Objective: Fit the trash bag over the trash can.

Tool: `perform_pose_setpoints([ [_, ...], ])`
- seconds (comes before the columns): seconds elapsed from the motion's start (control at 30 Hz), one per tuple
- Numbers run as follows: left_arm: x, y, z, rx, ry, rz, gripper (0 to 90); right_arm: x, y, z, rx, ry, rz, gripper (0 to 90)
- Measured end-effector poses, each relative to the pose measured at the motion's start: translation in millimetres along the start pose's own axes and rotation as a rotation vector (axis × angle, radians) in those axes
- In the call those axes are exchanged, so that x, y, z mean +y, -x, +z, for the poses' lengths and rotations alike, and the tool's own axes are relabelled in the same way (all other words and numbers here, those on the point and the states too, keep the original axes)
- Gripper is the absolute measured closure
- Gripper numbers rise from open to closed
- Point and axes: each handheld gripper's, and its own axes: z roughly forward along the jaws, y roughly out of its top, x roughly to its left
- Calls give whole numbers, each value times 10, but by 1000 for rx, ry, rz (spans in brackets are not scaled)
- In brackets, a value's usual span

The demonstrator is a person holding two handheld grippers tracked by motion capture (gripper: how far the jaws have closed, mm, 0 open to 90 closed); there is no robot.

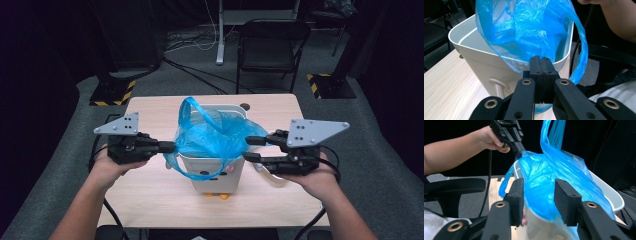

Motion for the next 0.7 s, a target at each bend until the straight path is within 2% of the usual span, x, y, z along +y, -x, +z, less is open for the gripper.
perform_pose_setpoints([
  [0.13,0,15,-24,-9,10,2,893,54,40,177,-24,-26,-19,556],
  [0.3,-15,48,-58,-14,15,6,893,45,94,277,-40,-67,-23,561],
  [0.4,-36,76,-71,-24,19,5,893,2,122,301,-27,-80,-10,635],
  [0.53,-62,99,-49,-36,19,5,893,-36,105,323,7,-98,-27,823],
  [0.7,-98,118,-15,-48,14,8,893,-62,65,256,33,-73,-25,884],
])
